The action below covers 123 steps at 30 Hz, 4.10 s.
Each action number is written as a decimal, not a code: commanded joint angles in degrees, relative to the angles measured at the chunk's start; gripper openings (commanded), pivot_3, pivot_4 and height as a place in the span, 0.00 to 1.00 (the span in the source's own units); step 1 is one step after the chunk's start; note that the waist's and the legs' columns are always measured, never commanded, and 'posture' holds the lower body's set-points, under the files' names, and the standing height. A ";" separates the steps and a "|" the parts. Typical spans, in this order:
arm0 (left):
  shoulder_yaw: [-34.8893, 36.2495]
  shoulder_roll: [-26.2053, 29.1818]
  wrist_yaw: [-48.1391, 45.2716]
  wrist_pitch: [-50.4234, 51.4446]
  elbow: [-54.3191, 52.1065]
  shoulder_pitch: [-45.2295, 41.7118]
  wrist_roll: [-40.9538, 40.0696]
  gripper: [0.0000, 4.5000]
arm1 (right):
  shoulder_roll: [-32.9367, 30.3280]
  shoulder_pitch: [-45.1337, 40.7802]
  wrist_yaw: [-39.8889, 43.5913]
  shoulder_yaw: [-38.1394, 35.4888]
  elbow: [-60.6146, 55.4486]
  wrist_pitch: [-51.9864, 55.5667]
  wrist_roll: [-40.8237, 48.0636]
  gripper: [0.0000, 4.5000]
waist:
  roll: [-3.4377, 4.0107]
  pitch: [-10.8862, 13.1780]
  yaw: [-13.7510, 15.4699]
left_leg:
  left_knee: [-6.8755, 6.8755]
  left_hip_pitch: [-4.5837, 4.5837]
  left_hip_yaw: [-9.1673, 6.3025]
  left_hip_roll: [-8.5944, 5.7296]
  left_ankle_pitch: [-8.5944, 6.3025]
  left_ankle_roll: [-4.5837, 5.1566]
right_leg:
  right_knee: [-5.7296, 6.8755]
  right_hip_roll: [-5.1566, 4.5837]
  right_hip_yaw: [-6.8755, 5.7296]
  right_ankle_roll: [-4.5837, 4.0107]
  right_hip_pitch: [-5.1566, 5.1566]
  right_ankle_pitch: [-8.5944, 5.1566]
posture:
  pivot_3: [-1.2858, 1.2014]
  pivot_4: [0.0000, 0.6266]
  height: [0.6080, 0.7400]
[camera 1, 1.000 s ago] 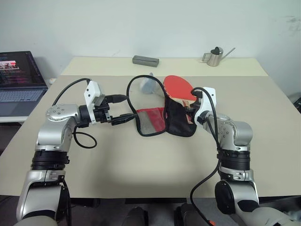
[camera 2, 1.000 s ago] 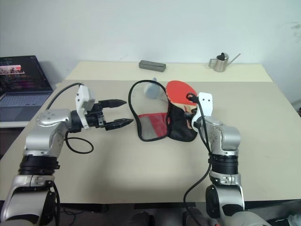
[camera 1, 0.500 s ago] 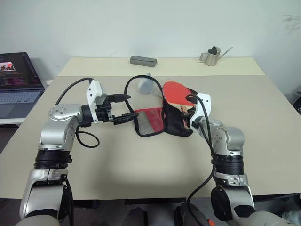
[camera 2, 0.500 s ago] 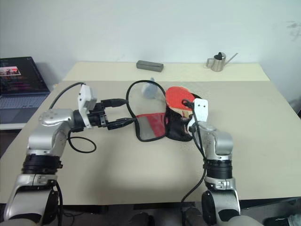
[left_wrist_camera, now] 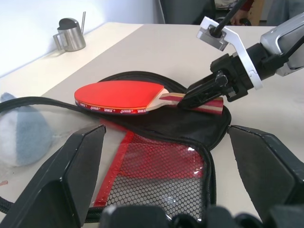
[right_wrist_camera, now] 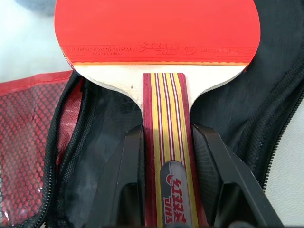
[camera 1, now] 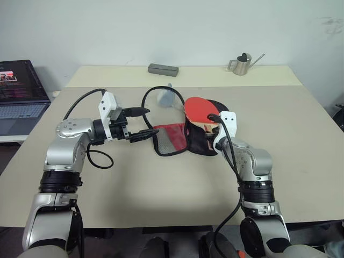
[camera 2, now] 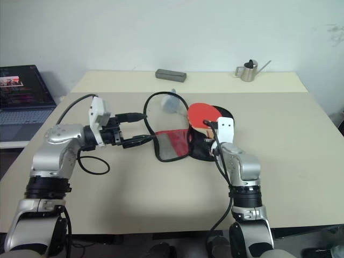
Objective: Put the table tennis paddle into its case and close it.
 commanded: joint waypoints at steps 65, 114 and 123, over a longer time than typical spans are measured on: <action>0.28 -0.57 -0.72 -1.61 0.84 -1.89 0.15 1.00 | 0.22 2.49 -0.23 4.93 -7.29 -5.96 -6.15 0.95 | 0.00 0.00 -0.11 | 0.00 0.01 -0.01 0.00 0.00 0.00 | 0.00 0.00 0.00 0.00 0.01 0.00 | 0.52 0.24 1.00; -4.24 0.70 -10.57 -1.05 3.05 -5.94 1.58 1.00 | -39.13 13.11 37.13 14.01 -8.30 -20.60 -3.55 0.00 | -0.03 -0.01 0.62 | 0.07 0.04 -0.01 0.01 -0.01 0.03 | -0.02 0.27 -0.01 0.01 0.12 -0.01 | 0.52 0.24 1.00; -4.66 -0.26 -10.42 -1.72 3.63 -6.19 1.75 1.00 | -35.69 11.52 39.33 13.98 -13.56 -16.73 -0.54 0.00 | -0.03 -0.01 0.68 | 0.08 0.05 -0.01 0.03 -0.01 0.03 | -0.02 0.27 0.00 0.01 0.12 -0.01 | 0.52 0.24 1.00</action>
